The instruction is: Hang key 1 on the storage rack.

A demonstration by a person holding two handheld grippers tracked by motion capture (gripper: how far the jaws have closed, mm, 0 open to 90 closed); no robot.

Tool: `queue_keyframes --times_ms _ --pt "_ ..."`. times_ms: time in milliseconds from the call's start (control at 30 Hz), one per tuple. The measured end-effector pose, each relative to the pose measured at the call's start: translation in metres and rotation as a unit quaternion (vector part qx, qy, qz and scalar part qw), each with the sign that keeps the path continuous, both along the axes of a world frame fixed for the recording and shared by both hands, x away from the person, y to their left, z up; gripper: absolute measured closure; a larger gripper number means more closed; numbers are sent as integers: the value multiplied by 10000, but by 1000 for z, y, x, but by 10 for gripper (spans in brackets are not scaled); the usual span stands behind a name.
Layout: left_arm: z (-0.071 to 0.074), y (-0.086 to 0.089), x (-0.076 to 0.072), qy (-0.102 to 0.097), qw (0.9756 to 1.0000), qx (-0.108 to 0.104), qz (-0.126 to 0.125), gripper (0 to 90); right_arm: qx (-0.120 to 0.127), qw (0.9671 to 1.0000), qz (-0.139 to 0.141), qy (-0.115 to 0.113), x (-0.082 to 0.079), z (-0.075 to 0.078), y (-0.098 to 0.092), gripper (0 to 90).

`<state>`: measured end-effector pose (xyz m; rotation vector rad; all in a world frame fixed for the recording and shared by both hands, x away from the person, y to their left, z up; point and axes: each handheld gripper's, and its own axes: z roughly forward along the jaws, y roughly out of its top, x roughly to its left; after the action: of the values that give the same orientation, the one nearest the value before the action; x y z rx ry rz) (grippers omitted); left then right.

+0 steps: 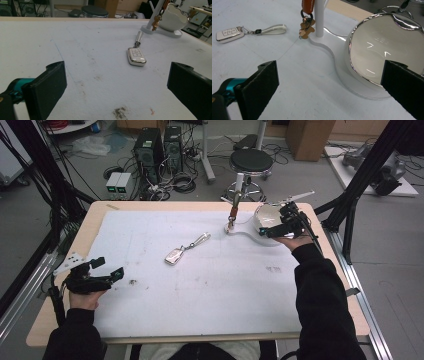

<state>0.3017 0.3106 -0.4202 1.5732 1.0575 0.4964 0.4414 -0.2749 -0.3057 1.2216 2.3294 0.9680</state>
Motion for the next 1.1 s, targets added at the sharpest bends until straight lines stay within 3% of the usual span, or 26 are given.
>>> queue_keyframes --times_ms 233,633,867,1100 --pt "0 0 -1 -3 10000 5 18 29 92 9999 -41 -107 -14 -8 -9 7" --pt "0 0 0 12 10000 13 10 29 197 9998 -41 -96 -31 -27 -19 7" --pt "0 -1 0 13 10000 23 19 29 495 9986 -165 -55 -40 -38 -31 7" --pt "0 -1 0 34 10000 51 12 29 511 9984 -208 -126 -50 -45 -39 7"
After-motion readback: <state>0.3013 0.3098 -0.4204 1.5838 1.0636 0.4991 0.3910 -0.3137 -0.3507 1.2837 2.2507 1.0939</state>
